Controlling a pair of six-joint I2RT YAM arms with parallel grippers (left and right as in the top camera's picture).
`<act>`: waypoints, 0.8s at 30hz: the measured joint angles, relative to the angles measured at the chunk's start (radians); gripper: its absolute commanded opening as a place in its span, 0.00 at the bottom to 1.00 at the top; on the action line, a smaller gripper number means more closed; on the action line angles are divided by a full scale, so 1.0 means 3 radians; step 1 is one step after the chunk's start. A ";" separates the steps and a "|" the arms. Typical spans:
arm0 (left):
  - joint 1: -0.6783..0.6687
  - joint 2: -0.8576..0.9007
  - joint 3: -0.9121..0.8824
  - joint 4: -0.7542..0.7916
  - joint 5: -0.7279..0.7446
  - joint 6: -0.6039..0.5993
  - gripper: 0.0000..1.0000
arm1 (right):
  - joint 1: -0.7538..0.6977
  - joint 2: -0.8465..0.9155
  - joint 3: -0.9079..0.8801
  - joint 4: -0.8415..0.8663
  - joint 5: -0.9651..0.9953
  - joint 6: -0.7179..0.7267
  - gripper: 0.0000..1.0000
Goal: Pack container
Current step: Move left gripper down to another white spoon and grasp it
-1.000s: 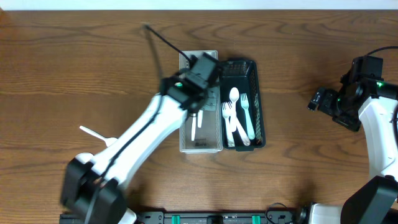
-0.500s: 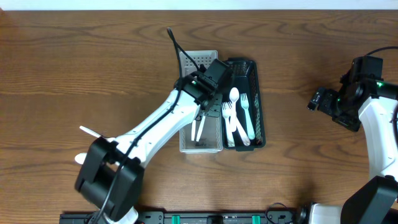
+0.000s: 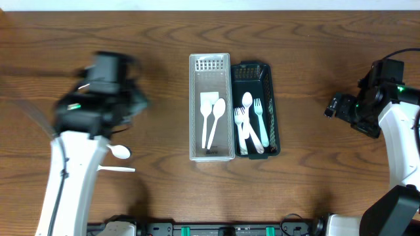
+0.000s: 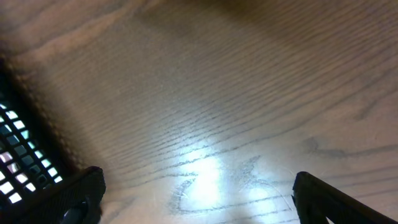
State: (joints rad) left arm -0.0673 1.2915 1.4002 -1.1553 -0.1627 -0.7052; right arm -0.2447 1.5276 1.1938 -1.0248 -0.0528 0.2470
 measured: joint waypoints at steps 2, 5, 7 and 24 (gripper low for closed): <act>0.0324 -0.0036 -0.0043 -0.0062 -0.0008 -0.0276 0.99 | 0.0000 0.0000 0.0000 -0.0018 -0.0001 -0.0010 0.99; 0.0710 -0.0025 -0.0237 -0.0046 -0.0009 -0.0609 0.98 | 0.0000 0.0000 0.0000 -0.0032 -0.0001 -0.0011 0.99; 0.0890 0.0014 -0.0435 0.0046 -0.0005 -0.0781 0.98 | 0.0000 0.0000 0.0000 -0.0037 -0.0001 -0.0013 0.99; 0.1179 0.0921 -0.1441 0.1216 0.0197 -0.1185 0.98 | 0.0000 0.0000 0.0000 -0.0203 -0.0001 -0.0022 0.99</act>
State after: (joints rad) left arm 0.2863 1.5677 0.9680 -0.7906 -0.1036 -1.0607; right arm -0.2447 1.5276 1.1938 -1.0859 -0.0532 0.2405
